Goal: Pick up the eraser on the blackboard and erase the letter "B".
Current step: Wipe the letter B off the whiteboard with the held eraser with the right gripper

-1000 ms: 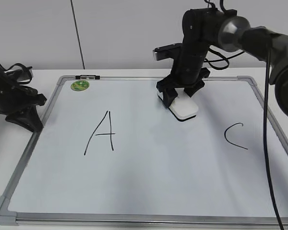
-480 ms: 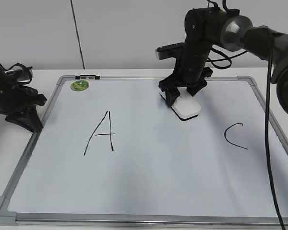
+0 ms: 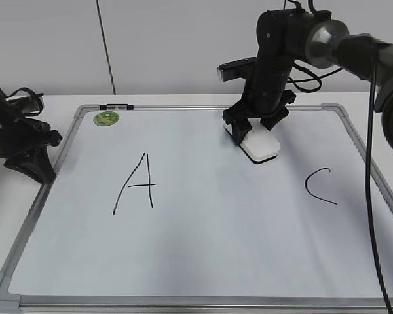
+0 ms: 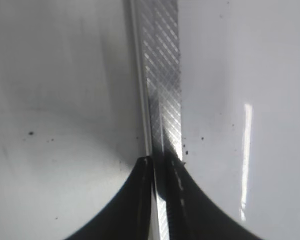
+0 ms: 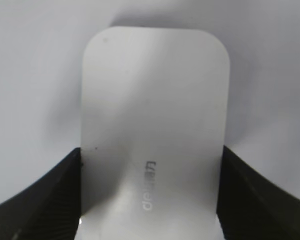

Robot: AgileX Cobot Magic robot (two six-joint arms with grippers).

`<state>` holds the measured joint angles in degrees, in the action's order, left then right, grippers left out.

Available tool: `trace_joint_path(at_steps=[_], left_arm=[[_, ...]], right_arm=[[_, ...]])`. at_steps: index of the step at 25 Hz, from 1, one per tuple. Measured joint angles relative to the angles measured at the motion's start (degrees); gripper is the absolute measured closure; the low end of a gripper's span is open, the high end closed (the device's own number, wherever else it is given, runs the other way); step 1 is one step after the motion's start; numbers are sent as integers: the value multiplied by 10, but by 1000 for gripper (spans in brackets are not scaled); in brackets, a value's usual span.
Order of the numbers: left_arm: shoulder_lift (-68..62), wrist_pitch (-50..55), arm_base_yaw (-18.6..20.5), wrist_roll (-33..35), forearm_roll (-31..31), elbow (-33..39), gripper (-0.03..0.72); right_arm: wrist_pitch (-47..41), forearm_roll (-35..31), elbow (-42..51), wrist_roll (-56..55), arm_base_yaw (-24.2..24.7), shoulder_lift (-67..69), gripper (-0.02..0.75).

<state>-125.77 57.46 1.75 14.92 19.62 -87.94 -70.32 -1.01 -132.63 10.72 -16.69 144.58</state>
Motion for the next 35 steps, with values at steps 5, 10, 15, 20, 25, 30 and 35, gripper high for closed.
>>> trace_joint_path(at_steps=[5, 10, 15, 20, 25, 30, 35], left_arm=[[0, 3, 0, -1, -3, 0, 654], [0, 6, 0, -1, -6, 0, 654], [0, 6, 0, -1, -7, 0, 654], [0, 6, 0, -1, -7, 0, 654], [0, 6, 0, -1, -7, 0, 654], [0, 6, 0, -1, -7, 0, 654], [0, 6, 0, -1, -7, 0, 654]], right_arm=[[0, -27, 1, 1, 0, 0, 205], [0, -38, 1, 1, -6, 0, 205], [-2, -47, 4, 3, -38, -1, 205], [-6, -62, 18, 4, -52, -27, 205], [-6, -63, 85, 5, -55, -75, 205], [-6, -62, 128, 5, -56, -79, 205], [-5, -45, 129, 8, -56, -79, 205]])
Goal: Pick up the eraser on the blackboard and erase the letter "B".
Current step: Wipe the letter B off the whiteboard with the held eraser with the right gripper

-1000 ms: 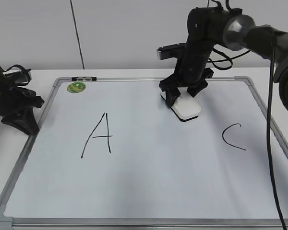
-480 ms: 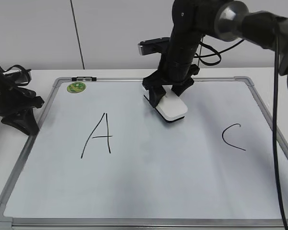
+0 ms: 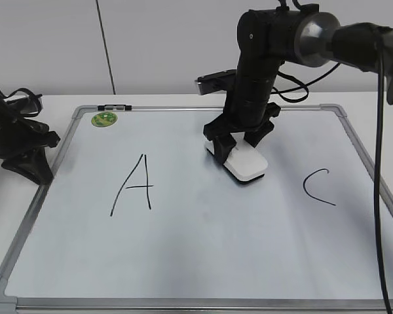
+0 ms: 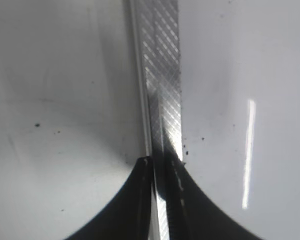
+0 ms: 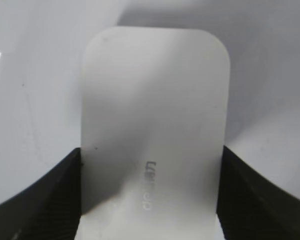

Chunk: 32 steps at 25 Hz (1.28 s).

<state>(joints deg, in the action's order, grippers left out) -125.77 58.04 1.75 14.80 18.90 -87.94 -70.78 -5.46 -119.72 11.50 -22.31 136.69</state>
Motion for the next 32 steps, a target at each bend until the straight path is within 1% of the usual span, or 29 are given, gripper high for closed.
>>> trace_joint_path(at_steps=[4, 10, 17, 25, 32], left_arm=[[0, 0, 0, 0, 0, 0, 654], [0, 0, 0, 0, 0, 0, 654], [0, 0, 0, 0, 1, 0, 654], [0, 0, 0, 0, 2, 0, 654], [0, 0, 0, 0, 2, 0, 654]], right_arm=[[2, 2, 0, 14, 0, 2, 205], [41, 2, 2, 29, 0, 6, 205], [59, 6, 3, 48, 0, 6, 205], [61, 6, 3, 57, 0, 13, 205], [63, -10, 3, 59, 0, 14, 205]])
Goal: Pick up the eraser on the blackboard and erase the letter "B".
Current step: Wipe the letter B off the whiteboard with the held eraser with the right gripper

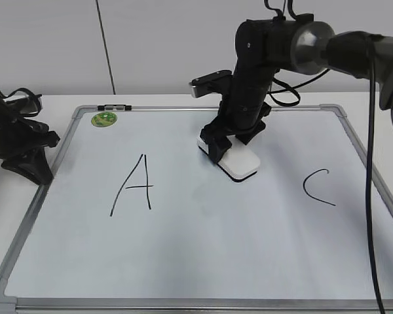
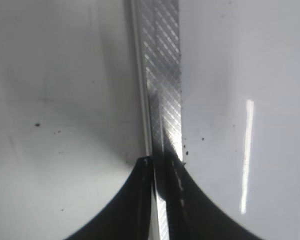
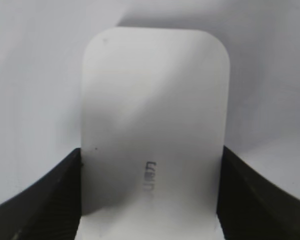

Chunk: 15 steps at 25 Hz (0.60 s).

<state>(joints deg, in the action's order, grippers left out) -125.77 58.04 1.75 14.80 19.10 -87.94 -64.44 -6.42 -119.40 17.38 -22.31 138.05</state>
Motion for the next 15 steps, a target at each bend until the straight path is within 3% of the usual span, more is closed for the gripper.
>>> trace_joint_path(at_steps=[11, 15], left_arm=[[0, 0, 0, 0, 0, 0, 654], [0, 0, 0, 0, 0, 0, 654]], right_arm=[[23, 14, 0, 2, -75, 1, 206], [31, 29, 0, -8, -80, 1, 206]])
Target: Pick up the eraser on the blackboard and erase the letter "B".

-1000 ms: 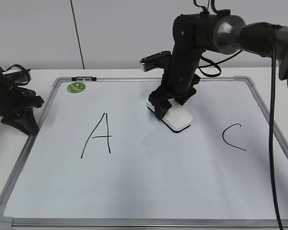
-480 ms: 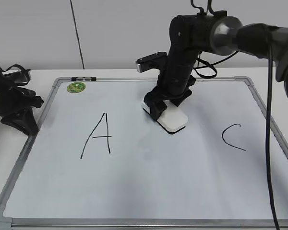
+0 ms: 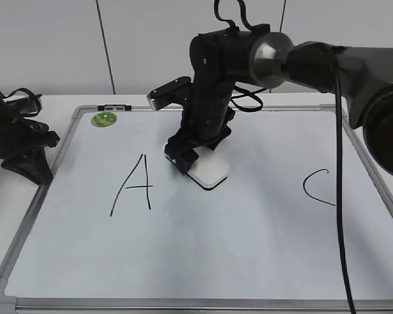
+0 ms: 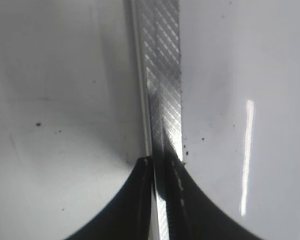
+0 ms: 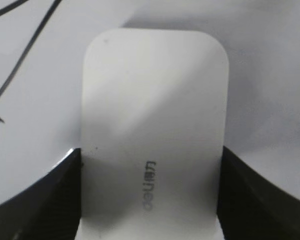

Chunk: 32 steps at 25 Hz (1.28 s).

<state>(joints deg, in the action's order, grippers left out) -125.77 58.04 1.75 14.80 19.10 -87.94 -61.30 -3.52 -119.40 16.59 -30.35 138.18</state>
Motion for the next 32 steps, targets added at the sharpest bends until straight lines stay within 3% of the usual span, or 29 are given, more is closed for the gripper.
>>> trace_joint_path(at_steps=[5, 9, 17, 26, 32], left_arm=[[0, 0, 0, 0, 0, 0, 654], [0, 0, 0, 0, 0, 0, 654], [0, 0, 0, 0, 0, 0, 654], [0, 0, 0, 0, 0, 0, 654], [0, 0, 0, 0, 0, 0, 654]], right_arm=[[15, 85, 0, -43, 4, 0, 206], [21, 113, 0, -56, 26, 0, 206], [17, 120, 0, -64, 69, 0, 206], [-79, 127, 0, -73, 80, -76, 206], [-90, 106, 9, -95, 100, -131, 206]])
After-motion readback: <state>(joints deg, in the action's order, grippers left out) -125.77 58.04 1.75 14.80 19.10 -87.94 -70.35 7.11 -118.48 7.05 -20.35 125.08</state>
